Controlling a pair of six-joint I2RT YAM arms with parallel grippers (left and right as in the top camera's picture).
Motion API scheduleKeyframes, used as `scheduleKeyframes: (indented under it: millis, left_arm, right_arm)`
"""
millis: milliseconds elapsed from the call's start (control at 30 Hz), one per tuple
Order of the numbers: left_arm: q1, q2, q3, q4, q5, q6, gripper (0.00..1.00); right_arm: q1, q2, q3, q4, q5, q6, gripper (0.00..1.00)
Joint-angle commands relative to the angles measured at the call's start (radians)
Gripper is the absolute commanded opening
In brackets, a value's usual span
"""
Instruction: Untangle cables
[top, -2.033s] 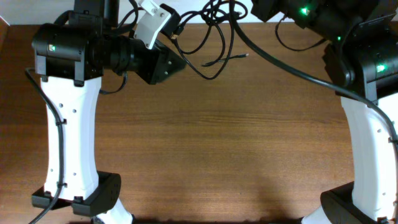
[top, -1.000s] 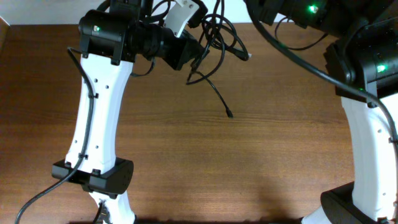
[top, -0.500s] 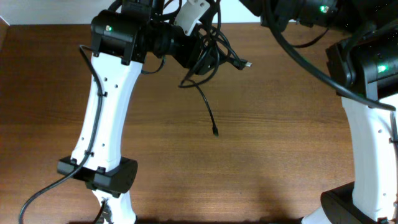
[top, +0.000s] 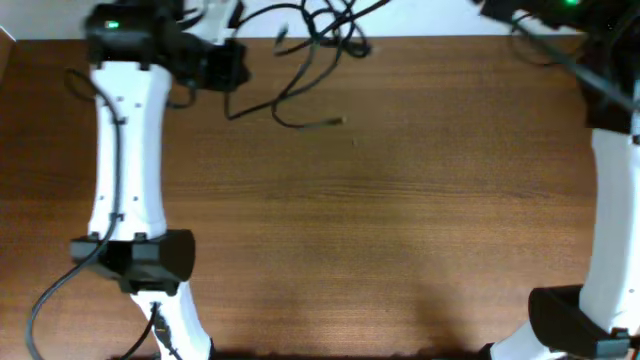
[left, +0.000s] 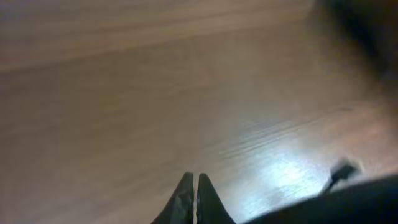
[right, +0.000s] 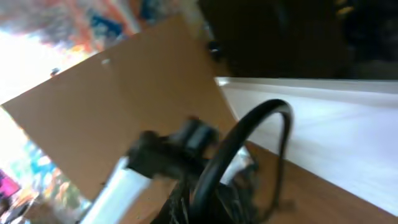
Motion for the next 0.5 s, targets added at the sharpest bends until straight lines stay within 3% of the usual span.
scheduleKeyframes:
  millis: [0, 200, 333, 467]
  left_arm:
    - [0.120, -0.141, 0.010, -0.018, -0.016, -0.009, 0.00]
    - [0.282, -0.335, 0.010, 0.004, -0.012, -0.009, 0.00]
    - [0.282, -0.364, 0.010, 0.011, -0.012, -0.010, 0.00]
    - [0.292, -0.374, 0.010, 0.018, -0.013, -0.012, 0.00]
  right_arm:
    - [-0.151, 0.011, 0.017, -0.009, 0.002, -0.087, 0.04]
    - [-0.520, 0.056, 0.017, -0.072, 0.002, -0.116, 0.04]
    - [-0.650, 0.078, 0.016, -0.090, 0.006, -0.168, 0.04]
    - [-0.714, 0.122, 0.016, -0.234, 0.134, -0.219, 0.04]
